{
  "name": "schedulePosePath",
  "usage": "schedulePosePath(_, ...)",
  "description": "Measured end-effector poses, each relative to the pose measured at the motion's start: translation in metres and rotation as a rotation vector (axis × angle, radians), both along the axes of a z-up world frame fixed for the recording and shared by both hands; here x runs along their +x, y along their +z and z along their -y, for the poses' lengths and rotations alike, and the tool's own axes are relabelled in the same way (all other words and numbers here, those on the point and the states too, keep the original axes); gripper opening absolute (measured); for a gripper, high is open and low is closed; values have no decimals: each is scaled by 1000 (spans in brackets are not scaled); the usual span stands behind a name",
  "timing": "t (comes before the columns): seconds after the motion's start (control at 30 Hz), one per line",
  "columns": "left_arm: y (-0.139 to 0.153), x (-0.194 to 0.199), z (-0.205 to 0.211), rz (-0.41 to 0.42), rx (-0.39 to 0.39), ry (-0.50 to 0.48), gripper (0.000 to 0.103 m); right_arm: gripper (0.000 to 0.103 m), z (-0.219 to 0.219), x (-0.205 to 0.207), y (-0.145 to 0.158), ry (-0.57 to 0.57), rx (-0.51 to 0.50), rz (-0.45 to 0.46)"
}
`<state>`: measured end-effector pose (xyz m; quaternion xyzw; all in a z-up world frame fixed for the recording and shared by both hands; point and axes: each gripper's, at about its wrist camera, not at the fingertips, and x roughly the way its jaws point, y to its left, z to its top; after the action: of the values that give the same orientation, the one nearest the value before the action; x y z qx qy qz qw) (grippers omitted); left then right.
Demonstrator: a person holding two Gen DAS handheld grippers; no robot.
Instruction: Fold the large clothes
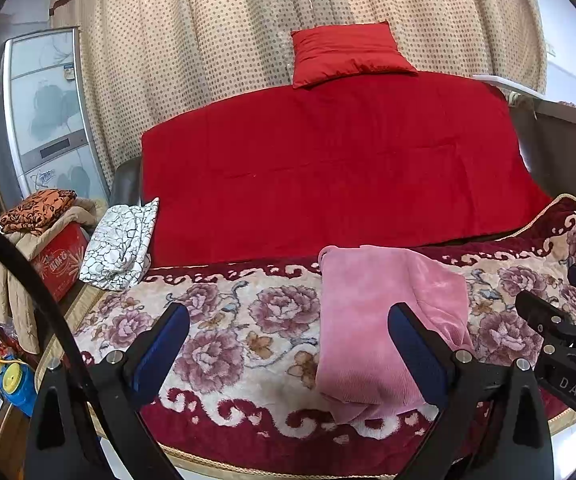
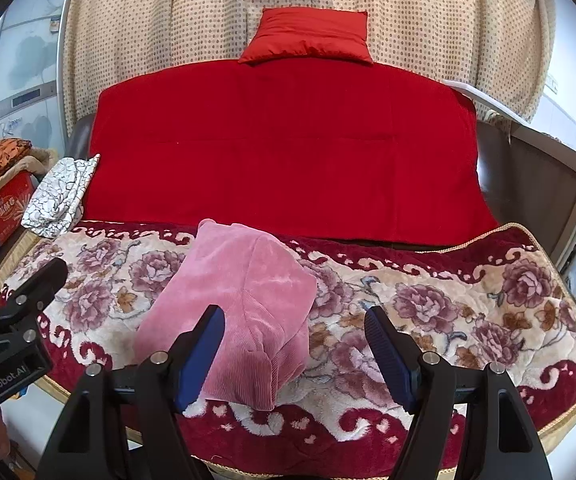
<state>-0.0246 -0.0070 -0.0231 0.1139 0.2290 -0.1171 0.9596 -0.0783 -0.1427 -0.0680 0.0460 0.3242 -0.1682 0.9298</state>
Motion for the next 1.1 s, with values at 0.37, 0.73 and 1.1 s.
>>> schedulePosePath(0.37,-3,3,0,-4,-9,-11,99,76,-1,1,-1,-10,-6,-9)
schedulePosePath(0.73,-7,16,-11,-18,-34,-1,99,76,-11,12,-3,-7,-32,-30)
schedulePosePath(1.1,-10,27,-19,-15,-50,-3,99,76,-20,26,-9,-7,-56,-58)
